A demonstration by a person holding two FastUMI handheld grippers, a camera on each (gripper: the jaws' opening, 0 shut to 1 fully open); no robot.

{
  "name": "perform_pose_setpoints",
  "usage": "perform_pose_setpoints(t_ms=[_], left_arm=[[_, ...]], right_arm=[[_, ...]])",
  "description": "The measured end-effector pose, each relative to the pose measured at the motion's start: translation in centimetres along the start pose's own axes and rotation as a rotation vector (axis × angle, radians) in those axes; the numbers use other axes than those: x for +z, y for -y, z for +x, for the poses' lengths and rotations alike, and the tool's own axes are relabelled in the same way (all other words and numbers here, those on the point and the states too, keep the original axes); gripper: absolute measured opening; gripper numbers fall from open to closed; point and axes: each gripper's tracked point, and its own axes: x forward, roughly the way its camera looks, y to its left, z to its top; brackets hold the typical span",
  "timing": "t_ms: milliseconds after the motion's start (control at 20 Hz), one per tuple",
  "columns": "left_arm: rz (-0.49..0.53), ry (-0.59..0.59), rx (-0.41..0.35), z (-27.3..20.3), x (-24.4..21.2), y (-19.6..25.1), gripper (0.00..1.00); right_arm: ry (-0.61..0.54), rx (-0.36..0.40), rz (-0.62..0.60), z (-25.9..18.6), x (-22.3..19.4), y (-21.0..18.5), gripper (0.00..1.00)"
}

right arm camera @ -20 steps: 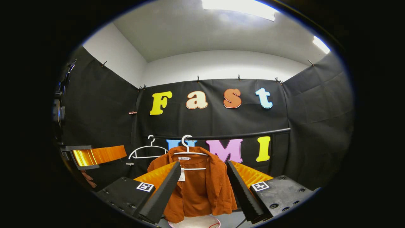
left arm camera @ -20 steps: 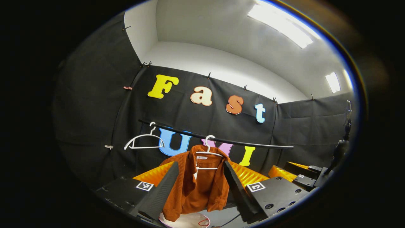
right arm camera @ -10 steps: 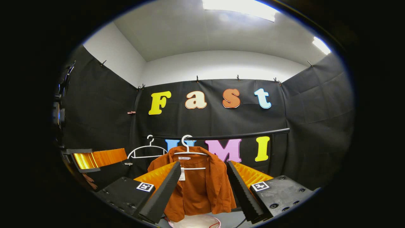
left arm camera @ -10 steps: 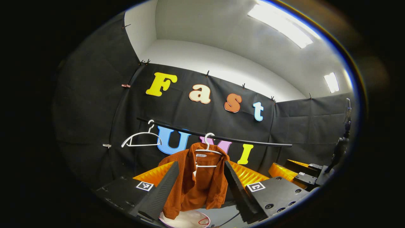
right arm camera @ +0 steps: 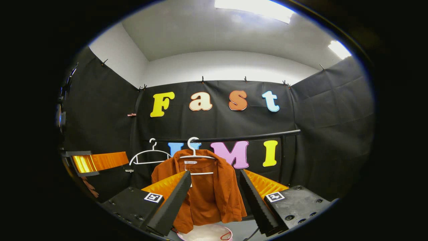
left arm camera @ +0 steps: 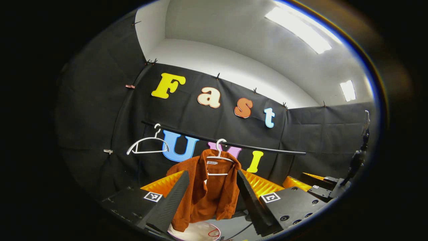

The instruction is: Grasp the clothes on the hanger with both hands and then place them into the laundry hamper below.

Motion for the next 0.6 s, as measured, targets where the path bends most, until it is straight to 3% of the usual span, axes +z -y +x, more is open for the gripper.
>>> perform_pose_setpoints(t_ms=[300,450,600], left_arm=[[-0.017,-0.043,-0.033,2.0,-2.4,-0.1,0.91],[-0.011,-0.055,-0.037,4.0,-3.7,-0.2,0.91],[-0.034,-0.048,-0.067,6.2,-4.9,0.6,0.91]], right_arm=[[-0.035,-0.034,-0.022,0.9,-2.2,0.4,0.96],[-0.047,-0.046,-0.017,3.2,-3.8,1.3,0.96],[-0.056,-0.006,0.024,6.8,-5.9,1.4,0.96]])
